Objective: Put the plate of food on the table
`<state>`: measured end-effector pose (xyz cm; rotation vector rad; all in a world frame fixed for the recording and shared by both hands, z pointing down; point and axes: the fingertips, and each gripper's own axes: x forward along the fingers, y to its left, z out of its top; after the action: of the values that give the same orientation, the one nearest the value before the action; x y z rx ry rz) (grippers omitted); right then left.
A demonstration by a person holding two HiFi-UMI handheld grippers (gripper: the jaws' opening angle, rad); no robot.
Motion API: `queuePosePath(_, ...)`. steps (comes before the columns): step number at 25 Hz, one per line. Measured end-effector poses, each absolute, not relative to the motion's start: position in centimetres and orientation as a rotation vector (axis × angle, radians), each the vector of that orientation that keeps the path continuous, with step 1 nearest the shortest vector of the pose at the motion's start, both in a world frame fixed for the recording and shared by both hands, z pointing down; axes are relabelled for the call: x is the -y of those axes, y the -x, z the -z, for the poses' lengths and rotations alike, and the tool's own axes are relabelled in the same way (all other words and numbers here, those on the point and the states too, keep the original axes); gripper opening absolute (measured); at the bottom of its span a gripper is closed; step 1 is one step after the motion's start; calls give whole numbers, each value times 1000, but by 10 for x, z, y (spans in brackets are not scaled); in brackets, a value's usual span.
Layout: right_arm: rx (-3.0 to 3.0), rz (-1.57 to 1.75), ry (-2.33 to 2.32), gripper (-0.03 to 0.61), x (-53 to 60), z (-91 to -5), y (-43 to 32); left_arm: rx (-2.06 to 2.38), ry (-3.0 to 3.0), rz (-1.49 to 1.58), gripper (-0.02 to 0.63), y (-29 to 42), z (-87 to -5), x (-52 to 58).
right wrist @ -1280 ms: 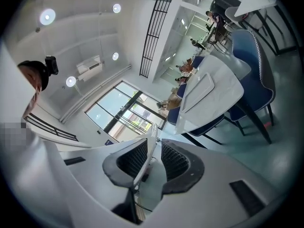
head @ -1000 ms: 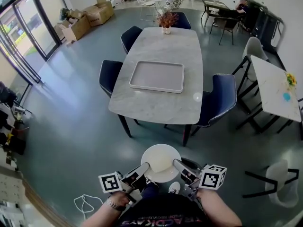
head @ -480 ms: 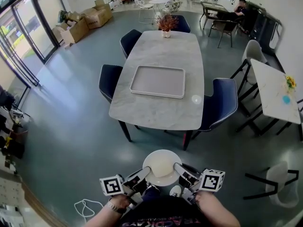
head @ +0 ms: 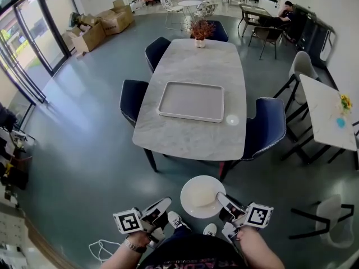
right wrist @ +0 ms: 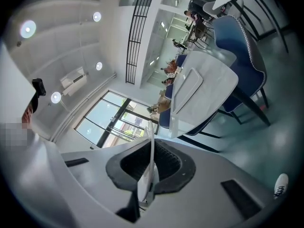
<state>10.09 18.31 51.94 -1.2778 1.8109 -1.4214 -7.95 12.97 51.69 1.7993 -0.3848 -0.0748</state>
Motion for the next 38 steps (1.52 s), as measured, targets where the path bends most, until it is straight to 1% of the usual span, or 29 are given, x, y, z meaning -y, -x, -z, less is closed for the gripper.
queuePosePath(2,-1787,1402,1285,21,-178,-519,-104,382,-1842,38,6,85,-519,-127)
queuePosePath(8,-1713,1372,1301,21,-155,-518,-103,313,-1977,-49,6,96,-513,-120)
queuePosePath(13,-1685,1357,1312,21,-130,-518,-92,186,-2103,-59,5,100,-494,-118)
queuePosePath(23,-1665,1291,1364,21,-85,-510,-81,63,-2270,-127,5,129,-487,-112)
queuePosePath(33,-1689,1248,1441,21,-57,-504,-105,-19,-2327,-89,5,131,-480,-120)
queuePosePath(38,-1675,1263,1487,21,-25,-510,-136,-22,-2401,-80,6,122,-473,-116)
